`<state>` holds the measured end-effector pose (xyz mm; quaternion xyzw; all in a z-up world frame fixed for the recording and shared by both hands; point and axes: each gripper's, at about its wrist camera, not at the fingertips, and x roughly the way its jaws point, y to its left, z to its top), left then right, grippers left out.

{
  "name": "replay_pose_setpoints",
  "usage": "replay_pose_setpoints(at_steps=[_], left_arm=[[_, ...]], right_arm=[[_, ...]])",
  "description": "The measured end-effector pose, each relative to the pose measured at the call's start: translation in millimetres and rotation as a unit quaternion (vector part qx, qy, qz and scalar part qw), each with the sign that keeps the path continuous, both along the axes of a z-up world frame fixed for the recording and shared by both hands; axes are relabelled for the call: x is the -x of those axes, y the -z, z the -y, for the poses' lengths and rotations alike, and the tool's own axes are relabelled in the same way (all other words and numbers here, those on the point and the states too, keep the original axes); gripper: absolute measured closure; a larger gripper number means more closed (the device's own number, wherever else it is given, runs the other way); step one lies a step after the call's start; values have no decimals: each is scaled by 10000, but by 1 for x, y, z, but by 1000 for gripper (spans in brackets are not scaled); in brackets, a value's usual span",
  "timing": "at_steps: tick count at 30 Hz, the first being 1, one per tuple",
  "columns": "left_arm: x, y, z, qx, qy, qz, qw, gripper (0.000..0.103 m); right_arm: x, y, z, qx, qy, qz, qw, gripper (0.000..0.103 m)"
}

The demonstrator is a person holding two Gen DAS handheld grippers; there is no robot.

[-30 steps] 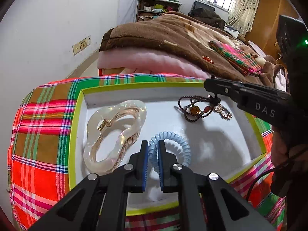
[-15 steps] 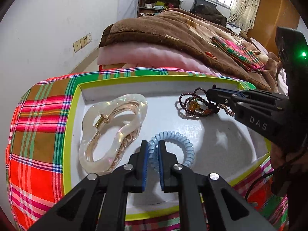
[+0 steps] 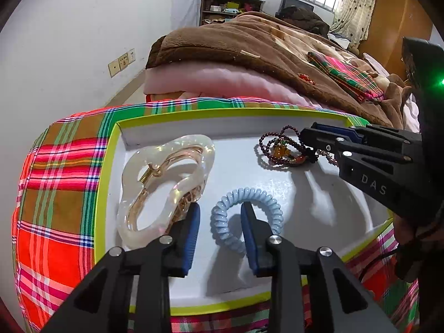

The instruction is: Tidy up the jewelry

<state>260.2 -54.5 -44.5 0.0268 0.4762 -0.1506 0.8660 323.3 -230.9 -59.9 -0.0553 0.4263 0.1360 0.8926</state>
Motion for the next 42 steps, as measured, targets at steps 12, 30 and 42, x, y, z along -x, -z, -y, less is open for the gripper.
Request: replay_pose_setpoints(at_steps=[12,30,42], left_arm=[[8,-10,1,8,2,110,9999,59],[47,-42,-7,158,-43,432,9989,57],[94,-52,-38,371,-239,541,9976,54]], right_arm=[[10,-9,-1,-12,27,137,9999,65],[64,-39,9,-213,191,435,9986,61],[125,-49,13,-420,69,611,9972,61]])
